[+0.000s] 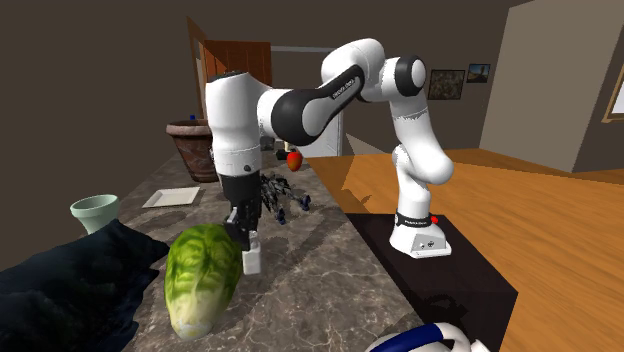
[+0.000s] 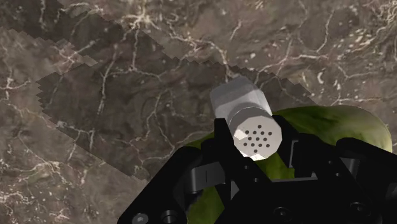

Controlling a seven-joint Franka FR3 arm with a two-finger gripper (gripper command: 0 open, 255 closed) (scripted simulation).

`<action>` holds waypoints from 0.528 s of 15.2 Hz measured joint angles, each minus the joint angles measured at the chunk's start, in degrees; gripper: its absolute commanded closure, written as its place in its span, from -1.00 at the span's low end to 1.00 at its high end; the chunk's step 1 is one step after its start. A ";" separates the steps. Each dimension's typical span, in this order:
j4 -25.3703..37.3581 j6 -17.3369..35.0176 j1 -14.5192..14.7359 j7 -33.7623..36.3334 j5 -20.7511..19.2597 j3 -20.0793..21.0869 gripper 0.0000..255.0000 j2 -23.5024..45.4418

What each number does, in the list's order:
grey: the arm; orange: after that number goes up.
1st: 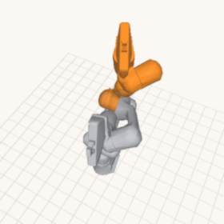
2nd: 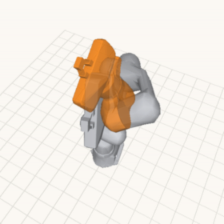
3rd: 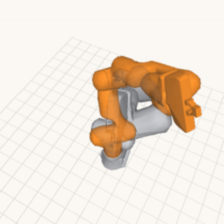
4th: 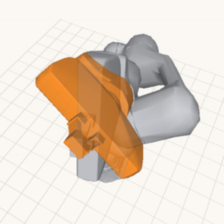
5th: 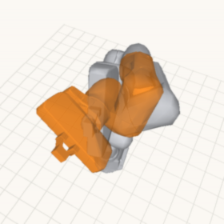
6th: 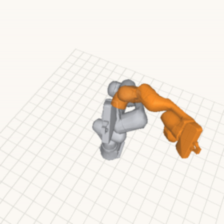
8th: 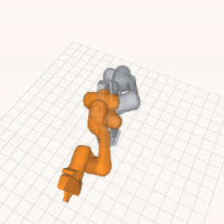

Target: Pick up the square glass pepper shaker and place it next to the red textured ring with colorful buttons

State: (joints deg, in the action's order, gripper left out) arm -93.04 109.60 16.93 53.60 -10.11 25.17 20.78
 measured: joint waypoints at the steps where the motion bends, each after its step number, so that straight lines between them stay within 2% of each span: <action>1: 0.31 -0.57 -0.01 -0.04 0.14 0.06 1.00 -0.28; 8: 4.30 -5.57 -0.01 -0.66 0.80 0.33 1.00 -1.42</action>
State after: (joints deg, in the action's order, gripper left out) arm -88.74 104.03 16.92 52.94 -9.31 25.51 19.36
